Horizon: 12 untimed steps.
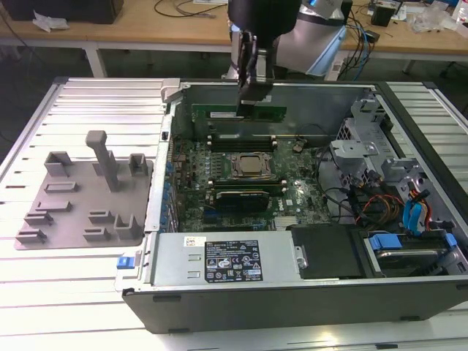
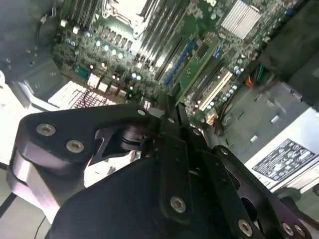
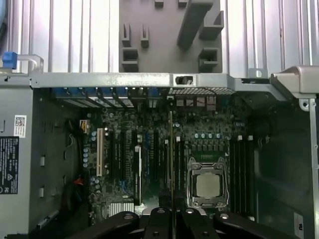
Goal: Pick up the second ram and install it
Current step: 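Pick up the second ram and move it above second insertion slot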
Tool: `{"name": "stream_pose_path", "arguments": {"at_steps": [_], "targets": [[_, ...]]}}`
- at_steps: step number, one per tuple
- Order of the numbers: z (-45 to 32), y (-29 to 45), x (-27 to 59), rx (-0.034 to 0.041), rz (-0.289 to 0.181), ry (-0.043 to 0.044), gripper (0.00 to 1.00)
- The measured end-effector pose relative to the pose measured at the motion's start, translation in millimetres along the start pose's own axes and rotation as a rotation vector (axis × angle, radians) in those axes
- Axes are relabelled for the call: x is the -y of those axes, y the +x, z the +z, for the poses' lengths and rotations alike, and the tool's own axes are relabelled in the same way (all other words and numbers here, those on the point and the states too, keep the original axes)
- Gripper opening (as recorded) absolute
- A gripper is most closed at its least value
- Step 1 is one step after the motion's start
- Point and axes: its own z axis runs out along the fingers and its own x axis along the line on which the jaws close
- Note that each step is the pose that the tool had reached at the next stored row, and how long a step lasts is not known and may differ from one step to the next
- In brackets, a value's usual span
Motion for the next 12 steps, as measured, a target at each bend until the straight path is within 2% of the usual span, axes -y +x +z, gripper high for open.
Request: {"name": "stream_pose_path", "arguments": {"at_steps": [2,3,4,5,6,8,12], "targets": [[0.5,-0.6,4.8,0.0154,-0.001,-0.0006,0.11],[0.6,-0.7,7.1,0.0414,-0.003,-0.0007,0.11],[0.9,-0.7,8.4,0.0581,-0.004,-0.0007,0.11],[2.5,-0.8,10.6,0.0631,-0.004,-0.0014,0.11],[6.0,-1.6,16.0,0.0611,-0.004,-0.0034,0.11],[13.9,-3.4,35.3,0.0572,-0.003,-0.0116,0.11],[25.5,-3.8,57.8,0.0565,-0.002,-0.019,0.11]]}}
